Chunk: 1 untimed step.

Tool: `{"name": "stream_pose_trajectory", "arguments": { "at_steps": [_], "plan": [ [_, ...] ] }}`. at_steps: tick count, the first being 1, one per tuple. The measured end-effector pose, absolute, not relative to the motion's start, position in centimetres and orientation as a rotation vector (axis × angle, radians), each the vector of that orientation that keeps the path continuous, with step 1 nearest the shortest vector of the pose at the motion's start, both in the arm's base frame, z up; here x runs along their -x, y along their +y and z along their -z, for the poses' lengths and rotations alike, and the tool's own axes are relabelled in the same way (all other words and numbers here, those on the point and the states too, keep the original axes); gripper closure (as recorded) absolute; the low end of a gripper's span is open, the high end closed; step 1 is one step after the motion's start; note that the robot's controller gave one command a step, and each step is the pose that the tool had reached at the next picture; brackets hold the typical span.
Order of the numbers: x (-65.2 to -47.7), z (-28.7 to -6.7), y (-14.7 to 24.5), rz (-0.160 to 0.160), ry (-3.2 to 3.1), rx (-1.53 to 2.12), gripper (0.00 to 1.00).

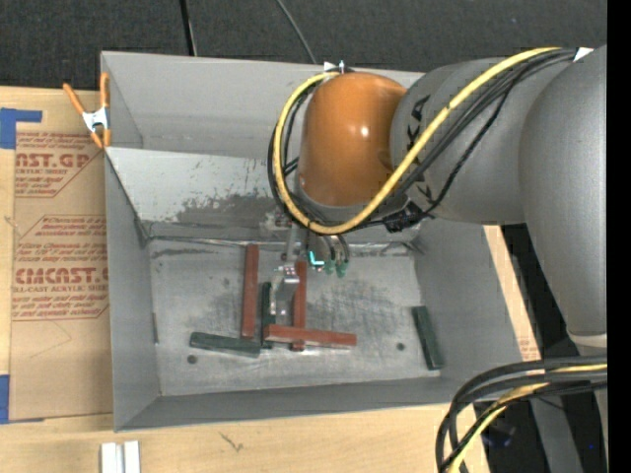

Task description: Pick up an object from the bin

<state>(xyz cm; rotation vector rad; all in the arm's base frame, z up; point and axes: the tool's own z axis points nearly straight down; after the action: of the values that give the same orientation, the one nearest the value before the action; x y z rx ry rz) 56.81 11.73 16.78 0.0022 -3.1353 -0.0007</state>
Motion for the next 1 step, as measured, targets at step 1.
{"name": "stream_pose_trajectory", "arguments": {
  "at_steps": [1],
  "plan": [
    [-57.01, -17.21, 11.68, 0.002, -3.143, 0.000, 0.00]
  ]
}}
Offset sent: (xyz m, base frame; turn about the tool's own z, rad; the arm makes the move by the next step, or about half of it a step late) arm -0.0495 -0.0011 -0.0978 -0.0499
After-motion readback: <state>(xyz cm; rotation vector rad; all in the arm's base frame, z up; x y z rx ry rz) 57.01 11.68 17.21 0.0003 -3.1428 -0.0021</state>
